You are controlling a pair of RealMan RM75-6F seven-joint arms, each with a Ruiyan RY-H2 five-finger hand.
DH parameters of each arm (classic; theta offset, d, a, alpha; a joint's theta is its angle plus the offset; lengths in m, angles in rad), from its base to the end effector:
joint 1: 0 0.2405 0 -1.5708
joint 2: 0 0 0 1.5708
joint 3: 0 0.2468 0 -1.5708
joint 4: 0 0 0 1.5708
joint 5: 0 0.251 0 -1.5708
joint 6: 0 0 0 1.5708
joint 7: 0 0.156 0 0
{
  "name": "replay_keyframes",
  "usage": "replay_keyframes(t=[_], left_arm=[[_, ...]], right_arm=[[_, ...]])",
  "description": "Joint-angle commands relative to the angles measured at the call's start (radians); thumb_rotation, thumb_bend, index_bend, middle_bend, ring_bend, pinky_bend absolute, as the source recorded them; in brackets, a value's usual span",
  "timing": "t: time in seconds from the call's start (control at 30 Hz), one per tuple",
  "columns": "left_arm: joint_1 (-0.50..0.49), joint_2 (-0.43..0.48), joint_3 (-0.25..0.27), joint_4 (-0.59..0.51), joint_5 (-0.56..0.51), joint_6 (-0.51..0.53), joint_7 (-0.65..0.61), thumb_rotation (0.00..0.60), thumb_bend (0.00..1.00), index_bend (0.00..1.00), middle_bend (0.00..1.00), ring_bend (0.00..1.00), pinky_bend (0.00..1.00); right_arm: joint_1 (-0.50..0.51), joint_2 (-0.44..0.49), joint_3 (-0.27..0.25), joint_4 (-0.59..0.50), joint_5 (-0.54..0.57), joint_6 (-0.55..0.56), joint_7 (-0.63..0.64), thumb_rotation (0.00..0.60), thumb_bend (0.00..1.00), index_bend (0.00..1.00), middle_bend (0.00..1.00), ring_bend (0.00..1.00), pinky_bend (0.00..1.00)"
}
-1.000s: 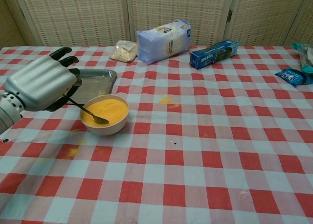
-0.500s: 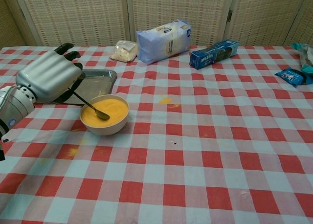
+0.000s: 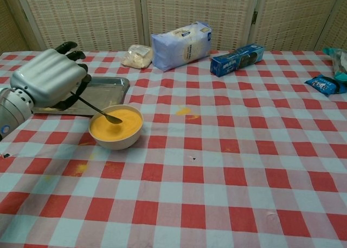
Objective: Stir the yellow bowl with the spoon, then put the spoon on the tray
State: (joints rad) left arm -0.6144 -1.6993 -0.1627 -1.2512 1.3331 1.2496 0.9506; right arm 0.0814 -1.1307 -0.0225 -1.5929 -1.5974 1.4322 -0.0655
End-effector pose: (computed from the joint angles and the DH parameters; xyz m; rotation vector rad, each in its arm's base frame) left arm -0.1700 0.3480 -0.0526 -1.7160 -0.1438 -0.5858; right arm -0.3185 -0.1748 0.0918 1.5612 -0.8971 0.8176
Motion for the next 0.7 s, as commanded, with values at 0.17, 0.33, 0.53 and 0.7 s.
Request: replay_keyframes(t=[0.17,0.33,0.53,0.7], left_arm=[[-0.003,0.073,0.007,-0.109,-0.026,-0.024,0.066,0.600,0.91,0.82,0.36,0.11,0.00],[-0.001,0.101,0.001,-0.174,-0.043,-0.018,0.074,0.600,0.90,0.82,0.36,0.11,0.00],[-0.002,0.102,0.011,-0.171,-0.069,-0.030,0.083,0.600,0.90,0.82,0.36,0.11,0.00],[-0.009,0.083,0.016,-0.122,-0.059,-0.013,0.100,0.600,0.90,0.82,0.36,0.11,0.00]], right_arm=[[0.002,0.002,-0.003,-0.001,-0.006,-0.002,0.005,0.600,0.08,0.00,0.00,0.00,0.00],[-0.002,0.005,-0.008,-0.005,-0.017,0.009,0.003,0.600,0.08,0.00,0.00,0.00,0.00],[-0.008,0.009,-0.012,-0.008,-0.027,0.021,0.005,0.600,0.08,0.00,0.00,0.00,0.00],[-0.011,0.009,-0.010,-0.008,-0.028,0.028,0.001,0.600,0.08,0.00,0.00,0.00,0.00]])
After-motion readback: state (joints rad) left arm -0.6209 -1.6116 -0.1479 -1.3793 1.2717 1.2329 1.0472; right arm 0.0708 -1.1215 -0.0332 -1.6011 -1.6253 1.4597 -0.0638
